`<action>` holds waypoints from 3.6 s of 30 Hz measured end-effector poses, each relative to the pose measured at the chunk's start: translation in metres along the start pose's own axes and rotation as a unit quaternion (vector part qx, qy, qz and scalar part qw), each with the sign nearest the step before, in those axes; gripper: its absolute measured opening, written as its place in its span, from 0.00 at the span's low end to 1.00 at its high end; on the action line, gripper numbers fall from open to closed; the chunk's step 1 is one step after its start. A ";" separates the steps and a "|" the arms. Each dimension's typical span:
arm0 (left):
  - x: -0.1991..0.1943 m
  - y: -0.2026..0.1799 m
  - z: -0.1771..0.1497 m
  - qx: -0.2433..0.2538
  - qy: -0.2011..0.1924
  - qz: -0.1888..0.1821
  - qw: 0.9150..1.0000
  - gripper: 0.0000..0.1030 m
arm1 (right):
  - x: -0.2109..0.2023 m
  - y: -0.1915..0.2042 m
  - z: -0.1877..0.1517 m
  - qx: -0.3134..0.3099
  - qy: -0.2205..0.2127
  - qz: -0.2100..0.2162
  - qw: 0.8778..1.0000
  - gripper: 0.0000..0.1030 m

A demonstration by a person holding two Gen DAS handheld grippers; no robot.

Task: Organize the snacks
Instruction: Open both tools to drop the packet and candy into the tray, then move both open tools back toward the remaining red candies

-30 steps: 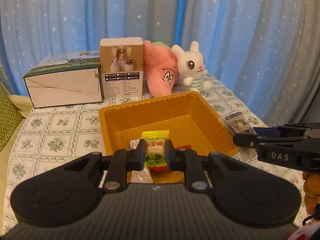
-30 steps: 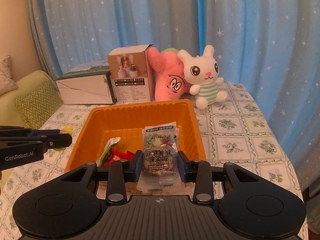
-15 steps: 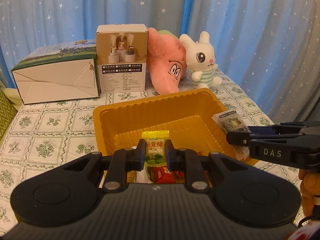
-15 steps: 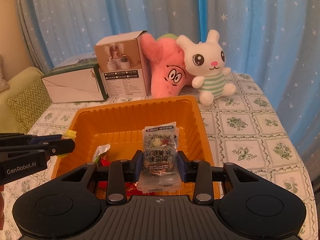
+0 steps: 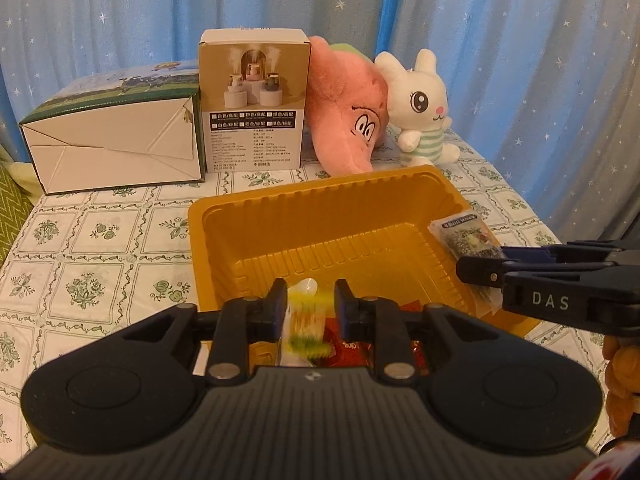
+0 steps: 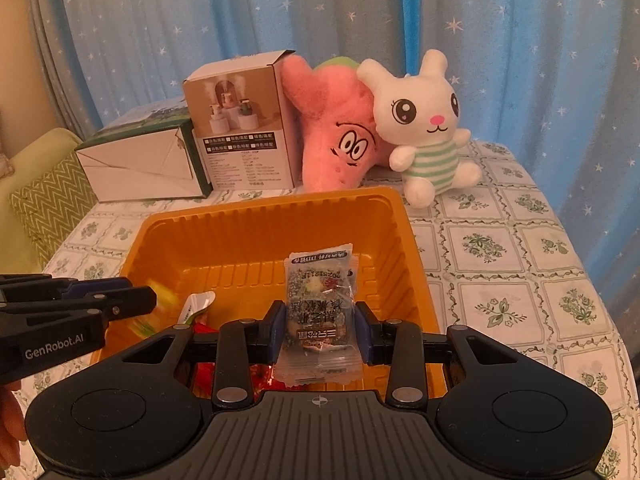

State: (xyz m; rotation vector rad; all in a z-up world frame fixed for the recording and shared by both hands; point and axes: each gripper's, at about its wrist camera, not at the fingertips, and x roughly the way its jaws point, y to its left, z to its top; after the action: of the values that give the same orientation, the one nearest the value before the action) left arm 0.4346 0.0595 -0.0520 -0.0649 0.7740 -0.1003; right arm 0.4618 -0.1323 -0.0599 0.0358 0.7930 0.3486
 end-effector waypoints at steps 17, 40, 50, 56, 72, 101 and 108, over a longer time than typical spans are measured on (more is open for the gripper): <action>-0.020 0.011 -0.011 -0.003 -0.008 0.004 1.000 0.25 | 0.002 -0.007 0.002 0.023 0.002 0.003 1.000 0.36; -0.115 -0.010 -0.074 -0.019 -0.014 0.010 1.000 0.25 | -0.107 -0.018 -0.061 0.116 -0.018 -0.014 0.993 0.51; -0.175 -0.029 -0.119 -0.022 -0.007 0.006 1.000 0.25 | -0.185 0.009 -0.117 0.104 -0.027 -0.030 0.994 0.51; -0.207 -0.036 -0.145 -0.016 -0.006 0.010 1.000 0.25 | -0.222 0.028 -0.144 0.066 -0.042 -0.050 0.996 0.51; -0.245 -0.032 -0.186 -0.039 0.004 0.030 0.999 0.50 | -0.256 0.053 -0.199 0.049 -0.025 -0.035 0.998 0.51; -0.215 -0.040 -0.191 -0.016 0.012 0.012 1.000 0.50 | -0.238 0.027 -0.208 0.052 -0.031 -0.055 0.997 0.64; -0.192 -0.036 -0.195 -0.022 0.023 0.006 0.999 0.50 | -0.211 0.025 -0.210 0.038 -0.020 -0.046 0.998 0.64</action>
State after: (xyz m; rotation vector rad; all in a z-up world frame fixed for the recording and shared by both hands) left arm 0.1595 0.0416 -0.0542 -0.0998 0.8233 -0.0732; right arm 0.1701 -0.1966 -0.0573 0.0773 0.7663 0.2294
